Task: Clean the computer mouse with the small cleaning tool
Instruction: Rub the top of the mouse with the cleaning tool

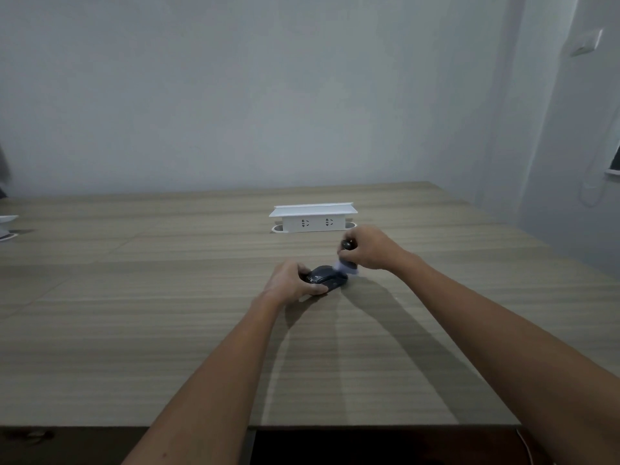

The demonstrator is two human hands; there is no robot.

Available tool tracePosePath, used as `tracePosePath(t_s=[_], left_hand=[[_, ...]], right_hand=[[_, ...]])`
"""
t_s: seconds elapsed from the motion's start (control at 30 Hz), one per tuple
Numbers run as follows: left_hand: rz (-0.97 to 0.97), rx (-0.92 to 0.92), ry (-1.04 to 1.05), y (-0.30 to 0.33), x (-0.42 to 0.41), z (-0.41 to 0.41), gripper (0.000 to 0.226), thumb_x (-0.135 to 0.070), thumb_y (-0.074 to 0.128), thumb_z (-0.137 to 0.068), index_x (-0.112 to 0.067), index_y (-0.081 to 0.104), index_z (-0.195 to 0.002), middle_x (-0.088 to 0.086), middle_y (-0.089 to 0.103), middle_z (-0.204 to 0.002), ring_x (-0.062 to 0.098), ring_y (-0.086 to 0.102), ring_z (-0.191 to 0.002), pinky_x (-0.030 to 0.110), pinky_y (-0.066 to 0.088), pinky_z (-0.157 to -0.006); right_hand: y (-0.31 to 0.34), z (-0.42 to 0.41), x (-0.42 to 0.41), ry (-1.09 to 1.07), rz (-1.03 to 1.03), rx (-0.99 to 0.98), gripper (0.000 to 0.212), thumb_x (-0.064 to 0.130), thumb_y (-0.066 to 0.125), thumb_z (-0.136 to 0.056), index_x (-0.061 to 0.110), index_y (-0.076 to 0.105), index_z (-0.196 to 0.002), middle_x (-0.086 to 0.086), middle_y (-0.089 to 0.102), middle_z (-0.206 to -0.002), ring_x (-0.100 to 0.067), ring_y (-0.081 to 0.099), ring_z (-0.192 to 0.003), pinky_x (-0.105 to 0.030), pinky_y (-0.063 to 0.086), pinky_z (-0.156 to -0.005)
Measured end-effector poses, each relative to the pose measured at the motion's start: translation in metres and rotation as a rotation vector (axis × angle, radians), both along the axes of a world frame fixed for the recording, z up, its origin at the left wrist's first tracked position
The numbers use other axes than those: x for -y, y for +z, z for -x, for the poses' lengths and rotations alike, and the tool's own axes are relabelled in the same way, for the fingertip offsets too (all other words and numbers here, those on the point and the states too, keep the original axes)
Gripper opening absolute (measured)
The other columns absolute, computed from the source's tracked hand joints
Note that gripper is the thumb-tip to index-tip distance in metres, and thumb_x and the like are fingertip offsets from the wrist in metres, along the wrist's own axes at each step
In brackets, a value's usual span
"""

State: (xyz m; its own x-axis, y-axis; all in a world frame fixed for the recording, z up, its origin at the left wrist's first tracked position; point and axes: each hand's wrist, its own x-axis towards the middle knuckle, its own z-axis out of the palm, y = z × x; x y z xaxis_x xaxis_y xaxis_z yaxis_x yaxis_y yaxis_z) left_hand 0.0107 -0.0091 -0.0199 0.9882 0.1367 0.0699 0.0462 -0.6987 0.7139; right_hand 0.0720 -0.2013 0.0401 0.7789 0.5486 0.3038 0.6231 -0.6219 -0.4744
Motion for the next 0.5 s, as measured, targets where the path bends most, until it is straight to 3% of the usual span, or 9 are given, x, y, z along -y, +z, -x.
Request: tracePosePath(t_s=[0.1,0.17,0.3,0.37,0.5], left_hand=[[0.016,-0.003,0.004,-0.003,0.0,0.002,0.04,-0.038,0.087,-0.068,-0.017,0.077,-0.101,0.001,0.077,-0.092,0.017,0.069,-0.086,0.029,0.053,-0.073],[0.023,0.011,0.001,-0.005,-0.002,0.002,0.042,-0.039,0.087,-0.068,-0.016,0.077,-0.101,0.002,0.078,-0.093,0.018,0.07,-0.087,0.028,0.05,-0.071],[0.043,0.009,0.005,-0.003,-0.001,0.005,0.046,-0.036,0.087,-0.069,-0.016,0.074,-0.109,0.0,0.076,-0.101,0.017,0.069,-0.095,0.028,0.052,-0.082],[0.048,0.002,0.011,-0.003,-0.001,0.005,0.047,-0.036,0.087,-0.069,-0.016,0.074,-0.109,-0.001,0.076,-0.101,0.016,0.069,-0.096,0.03,0.053,-0.084],[0.081,0.017,0.018,-0.008,-0.003,0.004,0.041,-0.036,0.088,-0.067,-0.017,0.078,-0.101,0.003,0.079,-0.095,0.022,0.072,-0.096,0.038,0.055,-0.086]], right_hand=[[0.004,0.002,-0.003,0.013,-0.034,-0.021,0.008,0.014,0.072,-0.084,0.01,0.077,-0.082,0.015,0.063,-0.062,0.003,0.057,-0.058,-0.006,0.039,-0.053],[0.004,0.004,-0.003,0.046,-0.063,-0.086,0.011,0.015,0.074,-0.085,0.011,0.073,-0.075,0.015,0.057,-0.05,0.003,0.052,-0.045,-0.01,0.04,-0.047],[0.001,-0.002,-0.002,-0.002,0.034,0.01,0.012,0.013,0.068,-0.084,0.01,0.073,-0.073,0.004,0.066,-0.065,-0.001,0.055,-0.056,-0.021,0.042,-0.061],[0.002,0.002,-0.003,0.002,-0.015,-0.02,0.014,0.018,0.071,-0.084,0.007,0.073,-0.075,0.006,0.062,-0.064,-0.001,0.052,-0.053,-0.015,0.04,-0.056],[0.005,0.009,-0.009,0.091,-0.006,-0.111,0.015,0.02,0.072,-0.084,0.006,0.077,-0.084,0.011,0.061,-0.057,-0.003,0.053,-0.052,-0.015,0.042,-0.051]])
